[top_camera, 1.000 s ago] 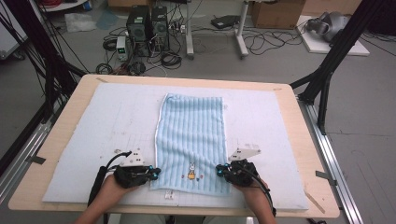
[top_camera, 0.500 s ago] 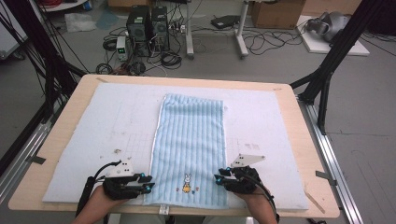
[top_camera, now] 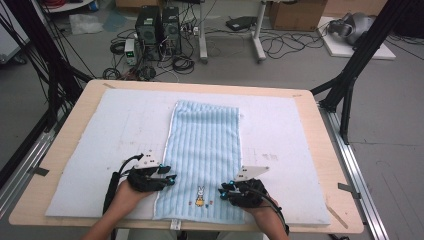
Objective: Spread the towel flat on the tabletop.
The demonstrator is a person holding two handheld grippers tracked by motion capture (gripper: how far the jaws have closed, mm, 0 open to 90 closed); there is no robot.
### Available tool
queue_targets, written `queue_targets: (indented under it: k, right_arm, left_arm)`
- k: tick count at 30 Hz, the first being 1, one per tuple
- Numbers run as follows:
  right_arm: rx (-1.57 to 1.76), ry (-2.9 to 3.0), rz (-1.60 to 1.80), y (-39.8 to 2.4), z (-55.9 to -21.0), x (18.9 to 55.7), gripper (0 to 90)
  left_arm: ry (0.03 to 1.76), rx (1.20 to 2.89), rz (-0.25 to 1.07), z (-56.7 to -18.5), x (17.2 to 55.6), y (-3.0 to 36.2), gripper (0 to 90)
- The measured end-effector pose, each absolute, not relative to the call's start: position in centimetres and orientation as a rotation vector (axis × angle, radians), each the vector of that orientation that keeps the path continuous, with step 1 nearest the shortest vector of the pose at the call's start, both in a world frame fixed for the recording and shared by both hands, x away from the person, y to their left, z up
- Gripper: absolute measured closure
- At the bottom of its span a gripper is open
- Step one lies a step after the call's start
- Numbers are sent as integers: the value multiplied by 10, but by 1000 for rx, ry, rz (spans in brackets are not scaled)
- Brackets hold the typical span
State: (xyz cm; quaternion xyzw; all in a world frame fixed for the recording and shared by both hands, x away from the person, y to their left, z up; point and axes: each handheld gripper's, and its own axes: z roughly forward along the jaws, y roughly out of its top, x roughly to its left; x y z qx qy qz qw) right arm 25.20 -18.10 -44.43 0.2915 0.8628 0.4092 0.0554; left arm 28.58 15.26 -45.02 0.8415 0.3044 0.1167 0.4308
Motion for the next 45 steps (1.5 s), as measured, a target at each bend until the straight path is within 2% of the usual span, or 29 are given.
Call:
queue_targets:
  k: [2,3,5,14,16,17,19,22,27,28,30,31,35,37,39,41,45]
  right_arm:
    - [858,2623,1225,-178,-447,253,797]
    - [865,2627,1223,-179,-447,254,839]
    - [858,2647,1226,-180,-447,254,865]
    - [731,2872,1295,-188,-445,244,860]
    - [720,2890,1295,-187,-444,244,841]
    - [710,2883,1293,-186,-443,243,800]
    - [758,2830,1347,-189,-441,246,713]
    - [961,2589,1341,-203,-436,256,682]
    - [1139,2403,1179,-218,-439,264,694]
    - [1164,2402,1135,-219,-444,265,767]
    - [1144,2411,1100,-218,-446,265,787]
    - [1129,2446,1102,-218,-444,263,873]
    - [1068,2474,978,-216,-438,257,876]
    - [1112,2430,970,-220,-436,255,823]
    - [1171,2370,1047,-225,-436,258,697]
    - [1216,2323,1117,-229,-438,260,643]
    - [1244,2304,1131,-227,-441,264,647]
  left_arm:
    - [741,2107,309,-450,285,152,858]
    - [728,2111,298,-450,284,154,869]
    - [726,2105,269,-450,282,156,876]
    - [678,2132,139,-446,260,173,874]
    - [675,2128,142,-445,258,174,868]
    - [687,2113,141,-444,258,175,847]
    - [730,2068,176,-442,261,177,684]
    - [784,2001,253,-439,270,180,551]
    - [831,1997,297,-440,283,178,546]
    - [852,2000,307,-441,287,175,548]
    - [858,1992,299,-442,288,174,553]
    - [844,2001,289,-443,287,172,560]
    - [839,2010,293,-444,284,171,560]
    - [852,2020,304,-445,285,171,545]
    - [880,2012,305,-446,287,171,517]
    - [886,2019,311,-447,288,171,510]
    - [879,2048,293,-450,291,166,564]
